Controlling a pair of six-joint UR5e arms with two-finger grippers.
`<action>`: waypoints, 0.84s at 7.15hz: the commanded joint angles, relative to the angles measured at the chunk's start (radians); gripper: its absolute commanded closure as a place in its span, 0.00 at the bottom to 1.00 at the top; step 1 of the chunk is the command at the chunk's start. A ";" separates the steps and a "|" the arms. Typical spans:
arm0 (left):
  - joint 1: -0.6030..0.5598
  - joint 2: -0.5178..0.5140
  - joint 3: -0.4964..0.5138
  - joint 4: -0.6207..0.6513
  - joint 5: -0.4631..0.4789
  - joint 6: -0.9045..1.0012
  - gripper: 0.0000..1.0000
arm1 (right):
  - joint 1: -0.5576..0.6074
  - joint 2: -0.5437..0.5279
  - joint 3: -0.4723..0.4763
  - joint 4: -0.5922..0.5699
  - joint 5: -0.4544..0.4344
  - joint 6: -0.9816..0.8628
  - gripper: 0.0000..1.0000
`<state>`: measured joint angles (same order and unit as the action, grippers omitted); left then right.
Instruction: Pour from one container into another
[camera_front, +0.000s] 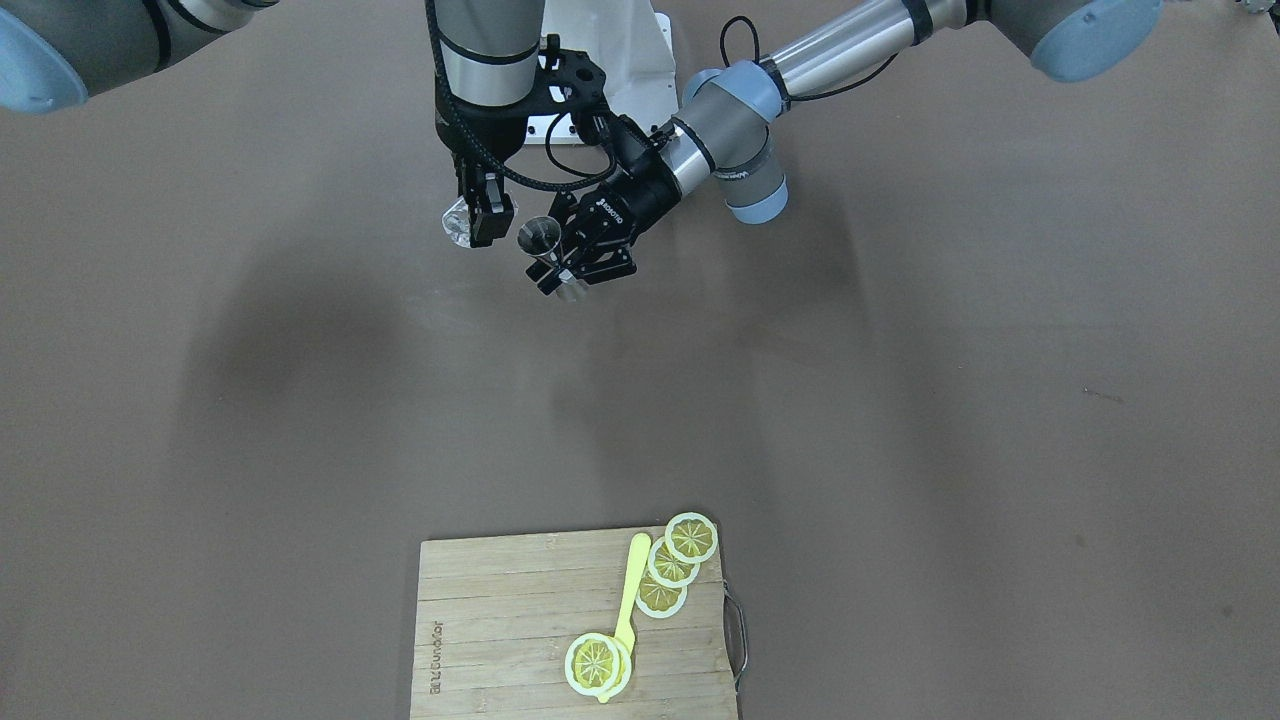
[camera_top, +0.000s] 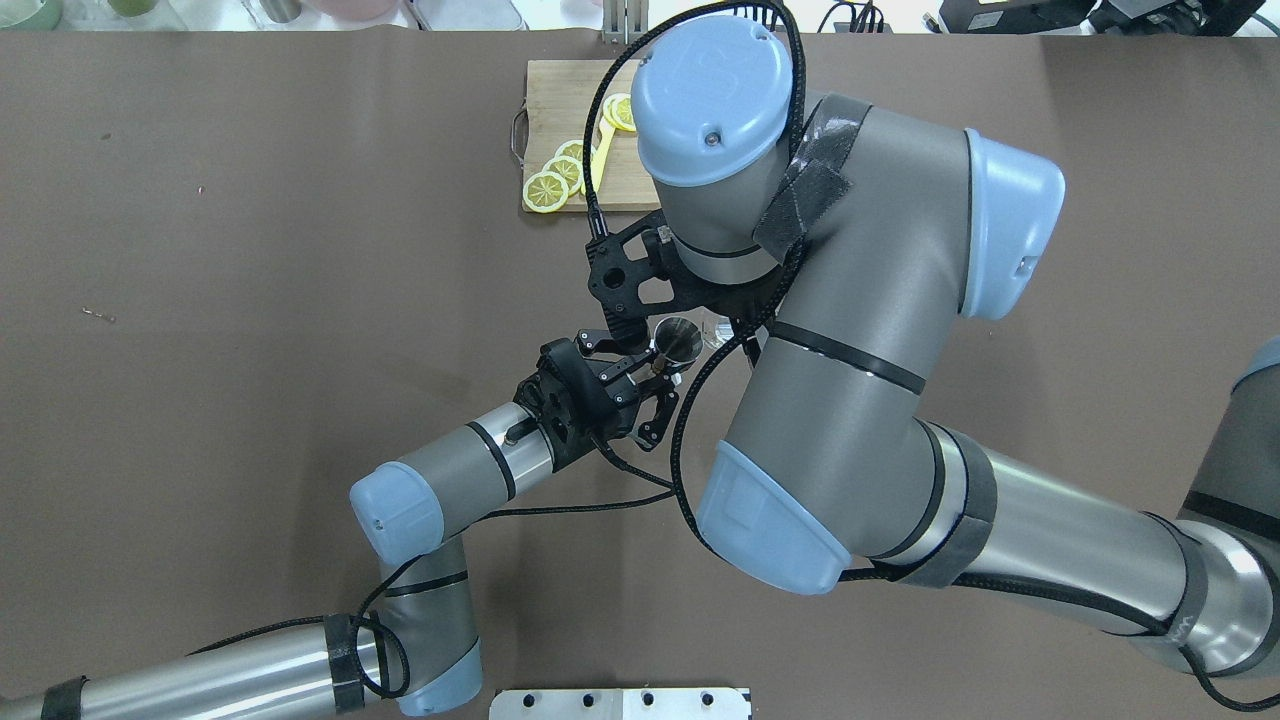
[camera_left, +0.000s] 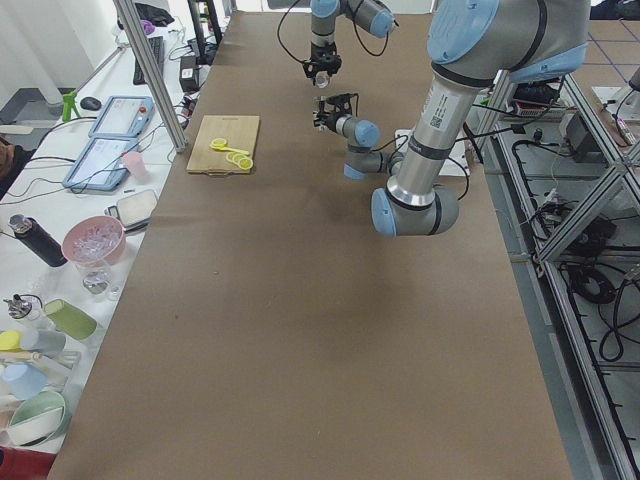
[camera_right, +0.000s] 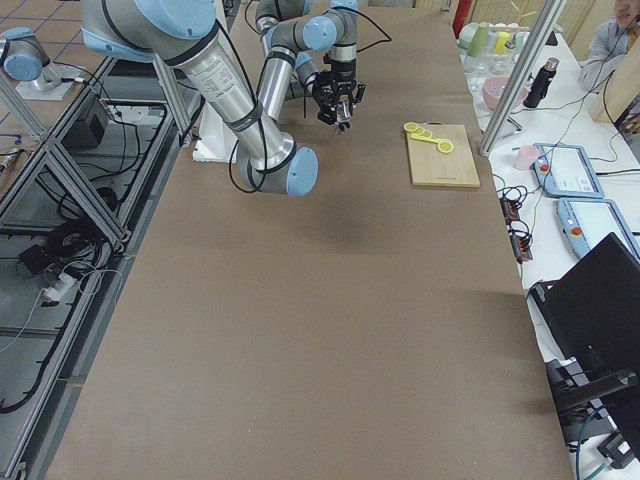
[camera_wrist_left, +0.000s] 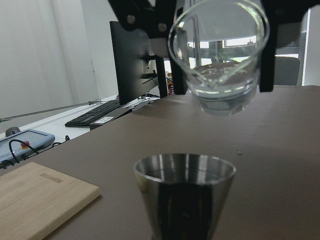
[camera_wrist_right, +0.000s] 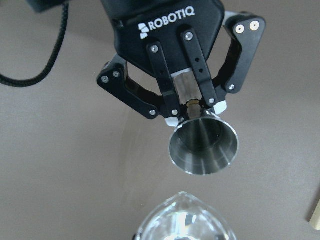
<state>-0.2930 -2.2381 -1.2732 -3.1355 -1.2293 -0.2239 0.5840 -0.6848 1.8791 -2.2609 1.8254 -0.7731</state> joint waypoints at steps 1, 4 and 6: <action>0.000 0.000 0.000 0.000 0.004 0.000 1.00 | -0.007 0.010 -0.015 -0.006 -0.005 0.000 1.00; 0.000 0.000 0.000 0.000 0.001 0.000 1.00 | -0.015 0.030 -0.035 -0.029 -0.017 0.000 1.00; 0.000 0.000 0.000 0.000 0.001 0.000 1.00 | -0.015 0.056 -0.073 -0.040 -0.015 0.000 1.00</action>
<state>-0.2930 -2.2381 -1.2732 -3.1355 -1.2278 -0.2240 0.5694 -0.6456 1.8290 -2.2928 1.8099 -0.7732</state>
